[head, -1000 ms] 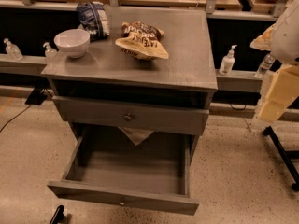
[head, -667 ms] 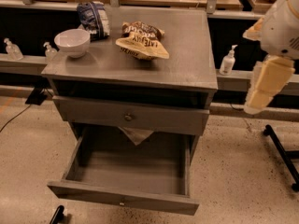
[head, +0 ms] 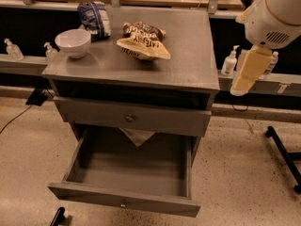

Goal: Place brown chip bag into middle drawer

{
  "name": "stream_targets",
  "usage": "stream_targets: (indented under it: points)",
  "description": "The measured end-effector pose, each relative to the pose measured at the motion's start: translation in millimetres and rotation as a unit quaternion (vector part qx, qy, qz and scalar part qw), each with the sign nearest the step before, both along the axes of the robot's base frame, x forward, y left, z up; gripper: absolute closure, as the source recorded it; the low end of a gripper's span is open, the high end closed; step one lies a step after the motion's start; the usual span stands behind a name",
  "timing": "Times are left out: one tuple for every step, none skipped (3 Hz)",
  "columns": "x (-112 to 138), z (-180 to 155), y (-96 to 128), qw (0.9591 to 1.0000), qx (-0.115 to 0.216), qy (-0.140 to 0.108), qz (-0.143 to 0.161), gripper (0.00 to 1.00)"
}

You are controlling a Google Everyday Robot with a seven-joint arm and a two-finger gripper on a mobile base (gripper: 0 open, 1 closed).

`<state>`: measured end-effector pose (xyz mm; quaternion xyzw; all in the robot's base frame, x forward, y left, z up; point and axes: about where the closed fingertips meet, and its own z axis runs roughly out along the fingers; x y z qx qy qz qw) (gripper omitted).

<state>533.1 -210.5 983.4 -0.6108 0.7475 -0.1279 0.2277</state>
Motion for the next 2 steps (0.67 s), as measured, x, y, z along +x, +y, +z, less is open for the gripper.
stream_targets:
  points:
    - [-3, -1, 0, 1.0000, -0.001, 0.006, 0.000, 0.00]
    - [9, 7, 6, 0.9997, 0.012, -0.019, 0.004, 0.00]
